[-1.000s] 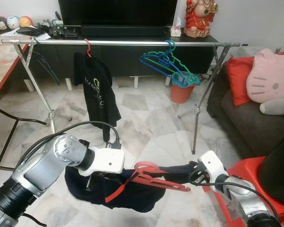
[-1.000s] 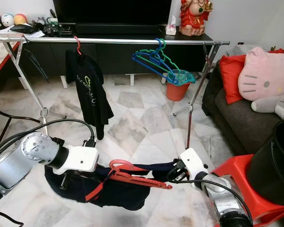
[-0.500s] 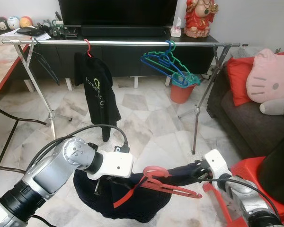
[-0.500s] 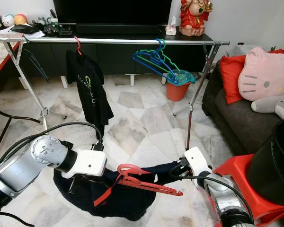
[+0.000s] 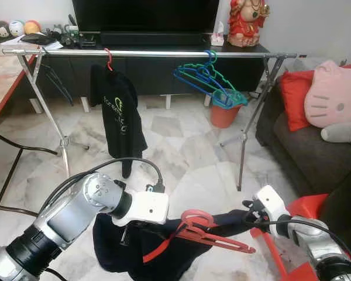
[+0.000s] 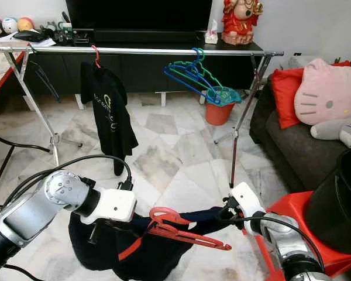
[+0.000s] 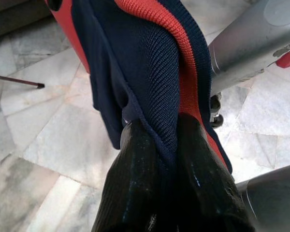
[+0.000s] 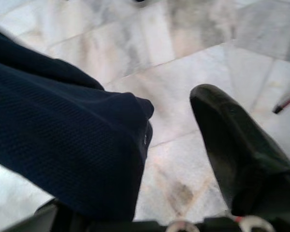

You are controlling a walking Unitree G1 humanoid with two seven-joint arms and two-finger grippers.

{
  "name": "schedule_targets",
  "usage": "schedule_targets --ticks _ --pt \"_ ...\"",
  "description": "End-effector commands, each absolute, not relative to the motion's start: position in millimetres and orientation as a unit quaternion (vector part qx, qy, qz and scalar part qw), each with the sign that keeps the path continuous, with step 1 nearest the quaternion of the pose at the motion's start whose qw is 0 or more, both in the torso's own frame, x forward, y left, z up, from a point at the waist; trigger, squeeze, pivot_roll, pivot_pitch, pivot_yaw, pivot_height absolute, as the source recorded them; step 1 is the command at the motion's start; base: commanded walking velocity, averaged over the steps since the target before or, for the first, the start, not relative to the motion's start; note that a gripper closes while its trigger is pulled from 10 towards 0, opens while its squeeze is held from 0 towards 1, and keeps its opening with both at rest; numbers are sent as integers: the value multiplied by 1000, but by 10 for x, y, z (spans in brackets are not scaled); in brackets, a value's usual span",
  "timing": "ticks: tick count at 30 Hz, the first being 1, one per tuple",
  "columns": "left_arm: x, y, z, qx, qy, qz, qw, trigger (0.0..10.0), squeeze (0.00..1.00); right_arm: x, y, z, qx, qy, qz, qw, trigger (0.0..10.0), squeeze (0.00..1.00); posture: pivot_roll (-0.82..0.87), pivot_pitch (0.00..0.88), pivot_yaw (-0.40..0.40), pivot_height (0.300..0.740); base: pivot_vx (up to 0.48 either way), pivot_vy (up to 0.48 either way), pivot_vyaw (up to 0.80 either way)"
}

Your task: Hang hanger

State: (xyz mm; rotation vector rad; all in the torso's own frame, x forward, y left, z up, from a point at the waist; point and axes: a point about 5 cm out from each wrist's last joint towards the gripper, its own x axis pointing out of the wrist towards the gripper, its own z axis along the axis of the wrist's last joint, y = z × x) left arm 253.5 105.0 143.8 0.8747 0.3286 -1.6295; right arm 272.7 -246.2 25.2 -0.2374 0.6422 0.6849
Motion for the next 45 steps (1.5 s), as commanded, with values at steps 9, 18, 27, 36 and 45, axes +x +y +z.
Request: schedule_targets --ticks 9,18,27,36,45 --pt "2488 938 1464 370 122 -708 589 10000 0 2676 -2488 398 -83 280 397 870 10000 1000 -12 0 -101 740 0 0 0" --pt "2464 900 1452 363 120 -713 588 10000 0 2629 -2553 415 -85 296 415 856 10000 1000 -15 0 -100 740 0 0 0" --pt "2435 868 1447 357 118 -719 584 10000 0 2528 -2621 330 -165 361 449 801 10000 843 -19 0 -99 740 0 0 0" --pt "2397 842 1441 347 117 -729 578 10000 0 2454 -2588 341 -163 365 503 766 10000 0 -17 0 -97 740 0 0 0" --pt "2354 834 1414 347 124 -735 570 10000 0 2775 -2806 540 -226 306 358 853 10000 1000 -22 0 -98 740 0 0 0"
